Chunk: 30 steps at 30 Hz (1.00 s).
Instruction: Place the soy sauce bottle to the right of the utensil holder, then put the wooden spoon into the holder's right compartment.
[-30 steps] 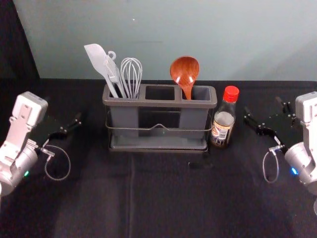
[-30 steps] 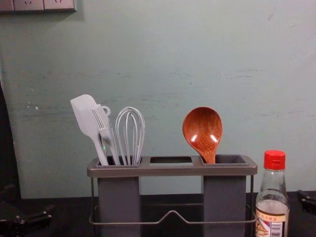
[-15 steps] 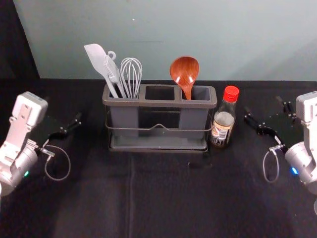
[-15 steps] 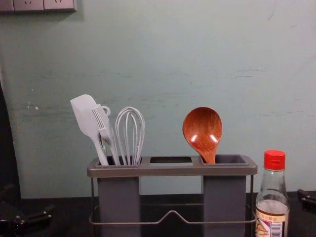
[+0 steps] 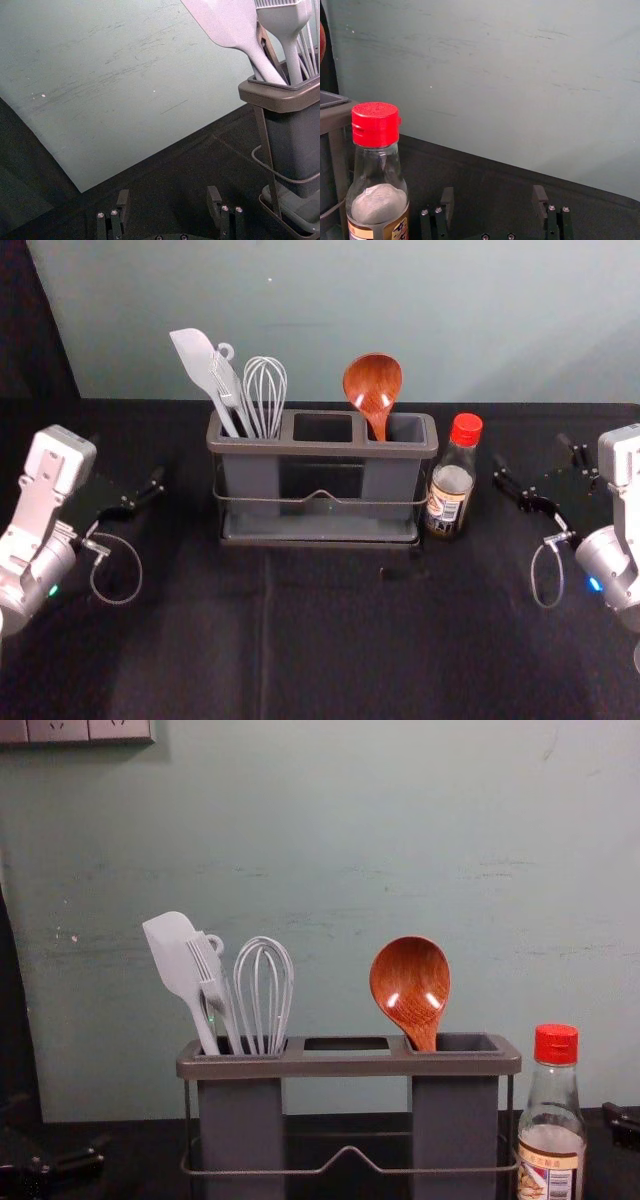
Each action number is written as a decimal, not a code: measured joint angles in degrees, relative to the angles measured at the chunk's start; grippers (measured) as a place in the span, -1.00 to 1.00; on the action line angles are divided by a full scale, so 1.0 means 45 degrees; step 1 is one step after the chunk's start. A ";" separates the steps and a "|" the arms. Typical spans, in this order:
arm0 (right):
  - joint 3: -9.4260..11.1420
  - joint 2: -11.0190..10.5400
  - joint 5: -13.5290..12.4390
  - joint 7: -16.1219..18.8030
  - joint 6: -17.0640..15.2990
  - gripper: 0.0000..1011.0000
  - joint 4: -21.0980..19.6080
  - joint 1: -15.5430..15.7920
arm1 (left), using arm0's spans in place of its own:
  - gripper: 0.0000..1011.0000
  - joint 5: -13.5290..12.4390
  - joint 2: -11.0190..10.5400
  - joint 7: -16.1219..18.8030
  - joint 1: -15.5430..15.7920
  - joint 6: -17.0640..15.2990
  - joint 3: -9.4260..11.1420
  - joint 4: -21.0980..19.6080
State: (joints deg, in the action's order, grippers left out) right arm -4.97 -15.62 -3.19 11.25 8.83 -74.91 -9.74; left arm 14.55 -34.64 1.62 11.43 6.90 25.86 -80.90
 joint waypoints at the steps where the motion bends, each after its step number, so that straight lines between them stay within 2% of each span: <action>1: 0.0000 0.0000 -0.0001 -0.0001 0.0000 0.98 0.0001 0.0001 | 0.98 0.0000 0.0000 0.0000 0.0000 0.0000 -0.0001 0.0000; 30: 0.0000 0.0000 0.0000 -0.0007 0.0000 0.98 0.0002 0.0000 | 0.98 0.0000 0.0000 0.0000 0.0000 0.0000 0.0000 0.0000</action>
